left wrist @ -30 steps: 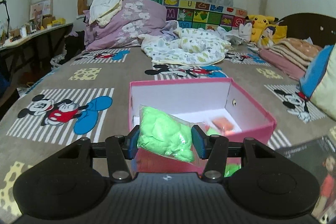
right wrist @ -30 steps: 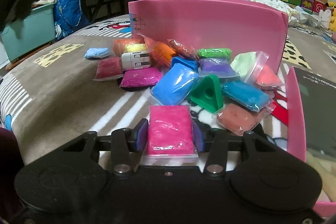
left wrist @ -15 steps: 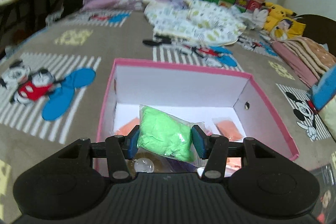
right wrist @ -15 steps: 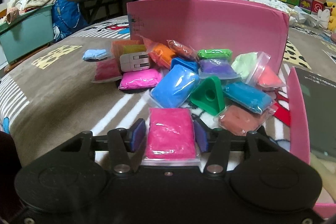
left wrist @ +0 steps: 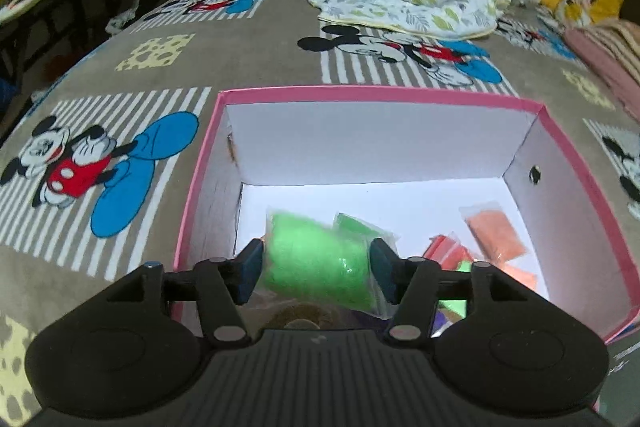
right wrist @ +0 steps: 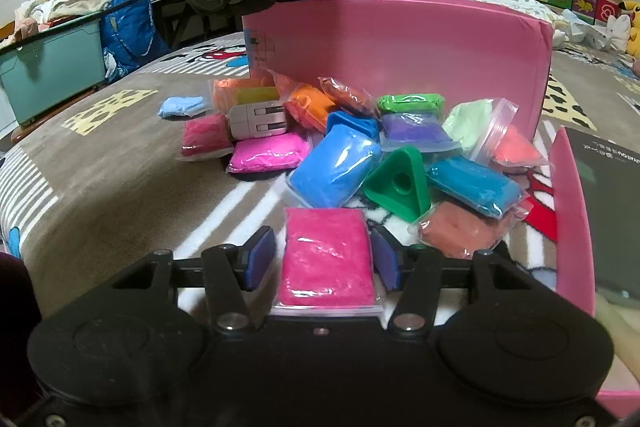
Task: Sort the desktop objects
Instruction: 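Move the empty left tool back toward the clay pile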
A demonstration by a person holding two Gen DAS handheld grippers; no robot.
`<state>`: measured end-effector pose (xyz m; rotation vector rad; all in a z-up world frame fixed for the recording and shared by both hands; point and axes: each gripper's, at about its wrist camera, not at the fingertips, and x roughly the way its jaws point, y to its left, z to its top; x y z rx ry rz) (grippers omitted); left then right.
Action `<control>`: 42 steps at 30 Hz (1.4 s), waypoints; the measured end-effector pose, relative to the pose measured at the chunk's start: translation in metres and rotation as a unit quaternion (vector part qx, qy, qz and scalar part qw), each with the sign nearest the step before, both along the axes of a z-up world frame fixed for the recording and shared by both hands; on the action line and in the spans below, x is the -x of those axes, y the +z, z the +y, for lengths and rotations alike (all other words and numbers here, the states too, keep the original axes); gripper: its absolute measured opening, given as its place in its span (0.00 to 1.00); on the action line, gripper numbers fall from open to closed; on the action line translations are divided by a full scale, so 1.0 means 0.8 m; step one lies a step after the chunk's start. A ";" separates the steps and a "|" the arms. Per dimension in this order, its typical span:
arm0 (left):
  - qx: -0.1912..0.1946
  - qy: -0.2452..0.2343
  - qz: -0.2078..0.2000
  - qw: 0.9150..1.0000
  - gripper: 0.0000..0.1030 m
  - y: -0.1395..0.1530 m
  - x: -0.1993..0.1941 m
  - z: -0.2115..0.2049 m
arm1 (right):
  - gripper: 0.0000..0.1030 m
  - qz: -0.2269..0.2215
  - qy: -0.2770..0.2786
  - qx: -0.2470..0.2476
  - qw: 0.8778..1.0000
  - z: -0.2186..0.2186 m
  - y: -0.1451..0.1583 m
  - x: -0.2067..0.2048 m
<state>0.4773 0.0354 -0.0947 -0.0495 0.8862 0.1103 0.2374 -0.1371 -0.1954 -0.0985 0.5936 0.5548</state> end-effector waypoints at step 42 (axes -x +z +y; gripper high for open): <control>0.076 -0.020 -0.172 0.982 0.65 -0.074 0.378 -0.003 | 0.41 -0.014 -0.020 -0.066 0.998 -0.055 0.017 0.045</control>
